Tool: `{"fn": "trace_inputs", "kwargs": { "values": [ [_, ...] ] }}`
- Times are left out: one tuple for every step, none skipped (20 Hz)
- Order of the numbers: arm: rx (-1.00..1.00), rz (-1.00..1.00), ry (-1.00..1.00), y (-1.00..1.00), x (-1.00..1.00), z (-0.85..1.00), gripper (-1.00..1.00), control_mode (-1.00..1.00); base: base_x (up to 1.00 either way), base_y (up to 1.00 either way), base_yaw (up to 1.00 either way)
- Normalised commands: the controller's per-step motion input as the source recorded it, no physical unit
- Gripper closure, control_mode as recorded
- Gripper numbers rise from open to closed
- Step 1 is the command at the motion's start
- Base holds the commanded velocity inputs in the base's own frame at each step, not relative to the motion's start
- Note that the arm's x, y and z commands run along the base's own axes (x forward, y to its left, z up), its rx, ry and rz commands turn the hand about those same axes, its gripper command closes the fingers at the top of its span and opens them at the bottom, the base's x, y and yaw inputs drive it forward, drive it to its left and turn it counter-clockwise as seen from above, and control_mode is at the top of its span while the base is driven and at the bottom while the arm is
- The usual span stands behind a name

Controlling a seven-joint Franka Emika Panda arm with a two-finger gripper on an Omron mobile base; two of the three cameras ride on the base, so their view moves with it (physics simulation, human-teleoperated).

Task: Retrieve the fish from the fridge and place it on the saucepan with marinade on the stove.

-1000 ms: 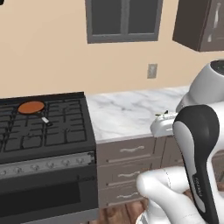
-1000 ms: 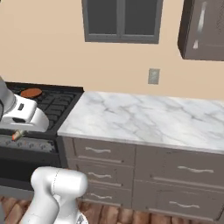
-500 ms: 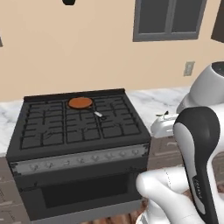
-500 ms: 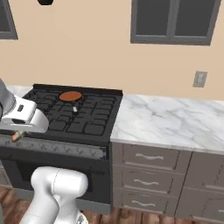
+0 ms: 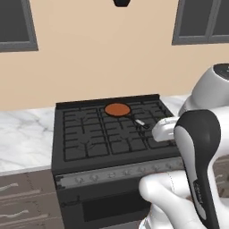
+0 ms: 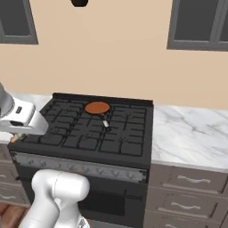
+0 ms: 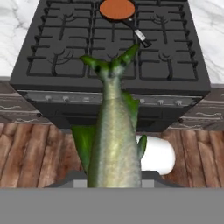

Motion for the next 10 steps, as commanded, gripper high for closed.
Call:
{"fn": "trace_inputs", "kwargs": {
  "values": [
    [0.00, 0.00, 0.00, 0.00, 0.00, 0.00, 1.00, 1.00, 0.29, 0.14, 0.00],
    [0.00, 0.00, 0.00, 0.00, 0.00, 0.00, 1.00, 1.00, 0.29, 0.00, 0.00],
    [0.00, 0.00, 0.00, 0.00, 0.00, 0.00, 1.00, 1.00, 0.38, 0.00, 0.00],
    [0.00, 0.00, 0.00, 0.00, 0.00, 0.00, 1.00, 1.00, 0.41, 0.00, 0.00],
    [0.00, 0.00, 0.00, 0.00, 0.00, 0.00, 1.00, 1.00, 0.39, 0.00, 0.00],
    [0.00, 0.00, 0.00, 0.00, 0.00, 0.00, 1.00, 1.00, 0.39, 0.00, 0.00],
    [0.00, 0.00, 0.00, 0.00, 0.00, 0.00, 1.00, 1.00, 0.46, 0.00, 0.00],
    [0.00, 0.00, 0.00, 0.00, 0.00, 0.00, 1.00, 1.00, 0.53, 0.00, 0.00],
    [0.00, 0.00, 0.00, 0.00, 0.00, 0.00, 1.00, 1.00, 0.52, 0.00, 0.00],
    [0.00, 0.00, 0.00, 0.00, 0.00, 0.00, 1.00, 1.00, 0.52, 0.00, 0.00]
  ]
}}
